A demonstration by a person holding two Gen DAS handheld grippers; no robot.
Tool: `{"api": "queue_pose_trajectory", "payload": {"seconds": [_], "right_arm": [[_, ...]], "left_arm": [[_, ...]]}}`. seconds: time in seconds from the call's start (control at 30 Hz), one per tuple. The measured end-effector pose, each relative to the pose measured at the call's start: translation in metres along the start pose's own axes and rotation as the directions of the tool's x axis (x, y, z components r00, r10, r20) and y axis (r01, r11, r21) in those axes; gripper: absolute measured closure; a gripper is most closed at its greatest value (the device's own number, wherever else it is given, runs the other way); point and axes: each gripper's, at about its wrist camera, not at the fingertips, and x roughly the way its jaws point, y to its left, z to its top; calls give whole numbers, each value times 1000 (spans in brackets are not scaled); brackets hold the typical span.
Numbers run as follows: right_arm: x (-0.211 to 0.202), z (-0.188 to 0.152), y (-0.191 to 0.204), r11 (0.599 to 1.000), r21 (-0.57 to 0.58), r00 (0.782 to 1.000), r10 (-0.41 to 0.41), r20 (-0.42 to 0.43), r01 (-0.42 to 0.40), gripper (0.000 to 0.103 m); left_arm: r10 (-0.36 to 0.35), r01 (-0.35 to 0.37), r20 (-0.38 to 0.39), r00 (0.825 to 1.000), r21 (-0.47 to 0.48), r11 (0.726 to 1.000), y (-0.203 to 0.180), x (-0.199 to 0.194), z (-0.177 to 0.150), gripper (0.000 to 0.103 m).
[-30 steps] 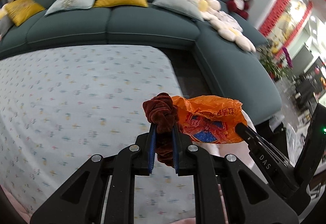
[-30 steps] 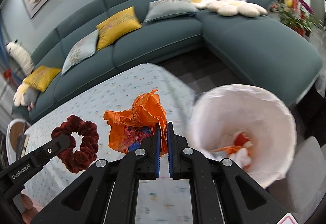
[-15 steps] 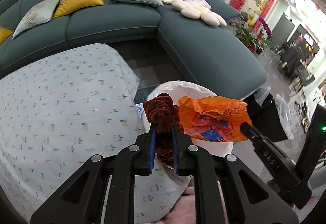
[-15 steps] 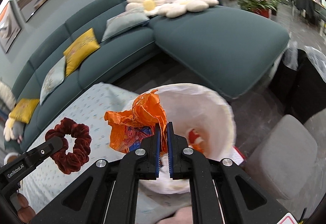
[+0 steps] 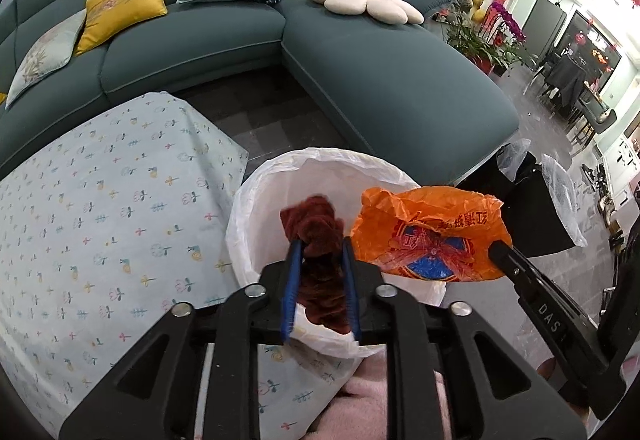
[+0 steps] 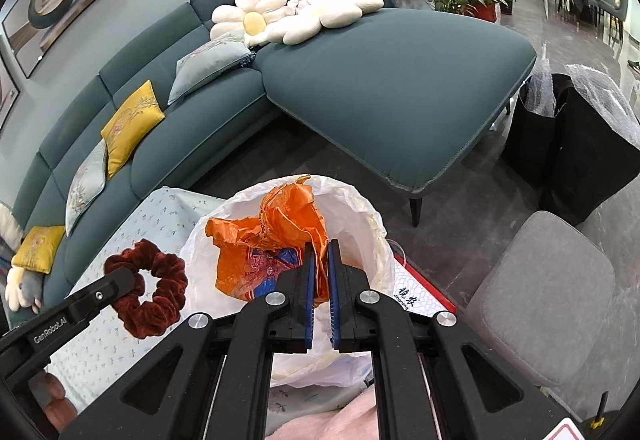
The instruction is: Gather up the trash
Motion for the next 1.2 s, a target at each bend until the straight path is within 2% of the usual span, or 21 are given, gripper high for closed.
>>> {"api": "queue_pose_trajectory", "payload": {"seconds": [0.1,0.23,0.3,0.53,0.67,0.77,1.0,1.1,1.2], "right_arm": [[0,-1,-1,1000,3,1000,2,0,-2,96],[1,0,-2,1000,5,1000,5,-1,-5,96],[2,0,0,1000,3,1000,8,-4,-8,96],[6,0,9,1000,-18,1000,23,-15,-24,96],[10,1,19,998,-38,999,39,-27,-40,95],[15,2,29,997,-59,998,50,-36,-52,94],[23,1,50,992,-111,996,57,-70,-65,87],[21,-1,56,988,-139,996,54,-69,-64,81],[20,-2,62,985,-163,996,50,-69,-61,77]], "left_arm": [[16,-16,5,1000,12,1000,-5,1,2,66],[20,-20,1,1000,3,1000,-5,3,3,63],[27,-27,2,1000,1,1000,-4,3,3,58],[38,-38,5,999,-21,999,4,1,0,57],[54,-54,15,998,-38,998,11,-2,-3,51],[64,-63,22,998,-49,997,18,-5,-4,51],[94,-91,27,995,-85,992,36,-11,-8,49],[111,-107,36,993,-102,989,43,-15,-9,40],[116,-111,43,992,-108,988,47,-19,-11,40]]}}
